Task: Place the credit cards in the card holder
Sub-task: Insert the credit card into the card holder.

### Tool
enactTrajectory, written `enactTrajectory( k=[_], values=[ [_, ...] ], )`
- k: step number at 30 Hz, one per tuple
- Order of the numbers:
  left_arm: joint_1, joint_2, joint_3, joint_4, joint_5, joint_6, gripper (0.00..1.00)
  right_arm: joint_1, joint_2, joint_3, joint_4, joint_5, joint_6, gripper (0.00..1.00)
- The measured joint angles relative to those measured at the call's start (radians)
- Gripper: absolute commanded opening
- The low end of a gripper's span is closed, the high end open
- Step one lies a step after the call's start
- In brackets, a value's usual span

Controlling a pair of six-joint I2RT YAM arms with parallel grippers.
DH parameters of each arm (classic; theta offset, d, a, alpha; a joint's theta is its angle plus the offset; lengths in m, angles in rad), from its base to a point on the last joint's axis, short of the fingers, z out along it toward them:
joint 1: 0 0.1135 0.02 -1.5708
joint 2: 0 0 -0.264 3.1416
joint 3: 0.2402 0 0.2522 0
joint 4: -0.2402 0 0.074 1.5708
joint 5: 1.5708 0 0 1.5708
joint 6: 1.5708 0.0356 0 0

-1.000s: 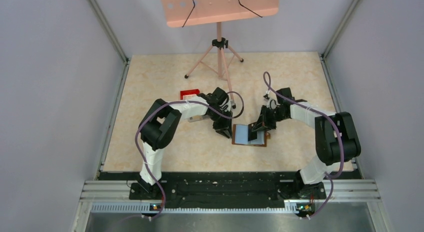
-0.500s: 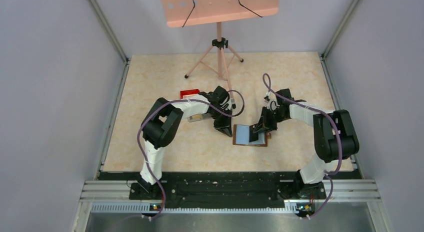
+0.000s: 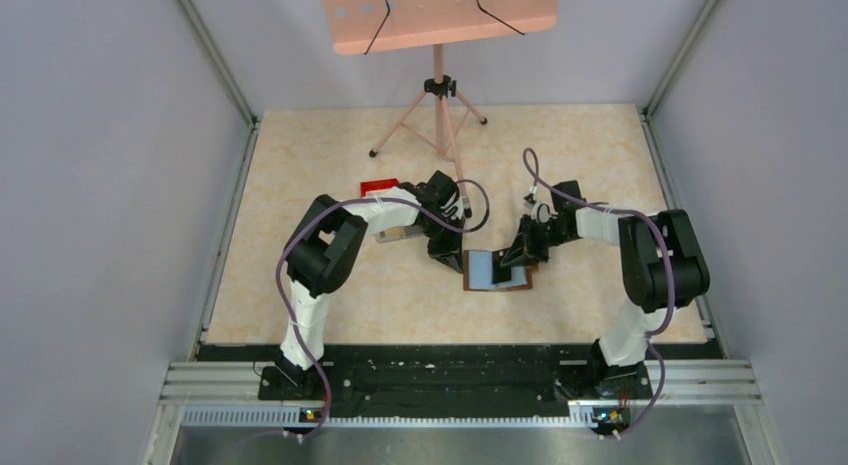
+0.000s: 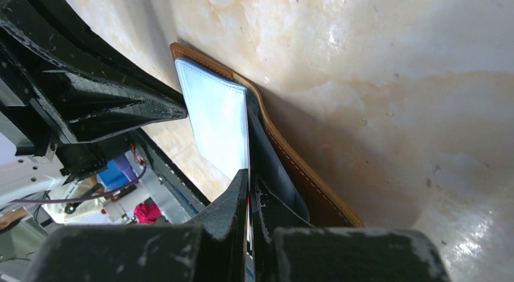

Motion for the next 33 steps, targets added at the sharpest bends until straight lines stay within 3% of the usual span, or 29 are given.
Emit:
enactTrajectory(
  k=[12,33],
  values=[
    [0.002,0.000,0.000,-0.002,0.003,0.004,0.00,-0.008,0.037,-0.006,0.045,-0.072,0.003,0.00],
    [0.001,0.000,0.000,0.004,0.003,-0.013,0.00,-0.021,-0.060,-0.053,0.001,0.012,0.037,0.00]
  ],
)
